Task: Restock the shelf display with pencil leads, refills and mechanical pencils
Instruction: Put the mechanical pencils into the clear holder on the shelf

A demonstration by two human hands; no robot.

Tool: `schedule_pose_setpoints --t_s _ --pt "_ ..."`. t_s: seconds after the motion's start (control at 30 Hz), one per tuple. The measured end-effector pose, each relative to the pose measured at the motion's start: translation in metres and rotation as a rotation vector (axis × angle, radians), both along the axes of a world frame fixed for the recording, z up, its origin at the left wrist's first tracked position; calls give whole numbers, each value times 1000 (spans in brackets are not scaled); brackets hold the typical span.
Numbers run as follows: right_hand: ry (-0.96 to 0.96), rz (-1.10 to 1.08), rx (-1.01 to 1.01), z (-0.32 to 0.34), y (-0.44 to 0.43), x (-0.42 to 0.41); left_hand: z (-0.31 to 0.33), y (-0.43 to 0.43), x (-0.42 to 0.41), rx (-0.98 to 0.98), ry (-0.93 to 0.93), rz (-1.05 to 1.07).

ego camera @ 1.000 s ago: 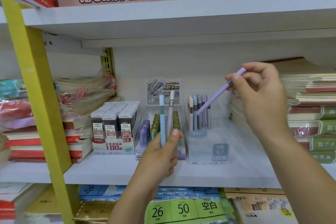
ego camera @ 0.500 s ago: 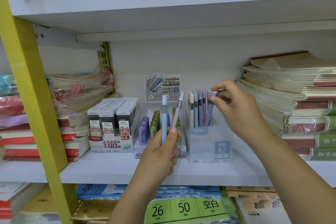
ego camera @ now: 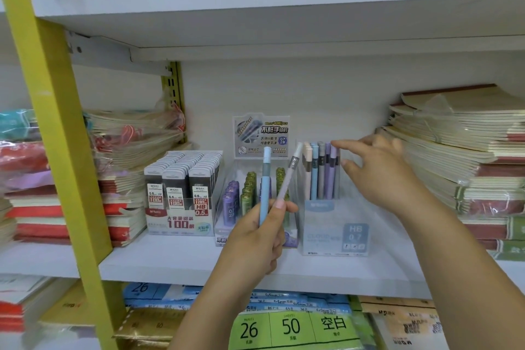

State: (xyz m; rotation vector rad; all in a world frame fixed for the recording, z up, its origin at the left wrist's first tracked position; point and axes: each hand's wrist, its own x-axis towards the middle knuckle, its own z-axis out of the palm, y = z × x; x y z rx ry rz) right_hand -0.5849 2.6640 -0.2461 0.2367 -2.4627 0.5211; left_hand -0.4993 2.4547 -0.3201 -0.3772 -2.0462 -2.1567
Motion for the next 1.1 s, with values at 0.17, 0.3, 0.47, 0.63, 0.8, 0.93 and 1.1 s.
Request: schedule_pose_setpoints --t_s 0.17,0.3,0.47,0.63,0.8,0.93,1.1 --pt "156 116 -101 0 -5 12 3 2 4 -9 9 -8" --pt "224 408 -339 9 -22 42 8 4 10 -18 22 -12" --pt "-36 667 -620 7 -43 64 12 12 16 -30 33 -23" --pt "250 590 -875 17 -23 62 10 10 15 -50 53 74" --pt "316 453 -592 16 3 49 9 11 12 -30 88 134" --pt "240 349 -417 0 1 33 9 13 9 -24 98 157" --pt "219 335 -341 -7 -4 28 8 12 7 -34 113 153"
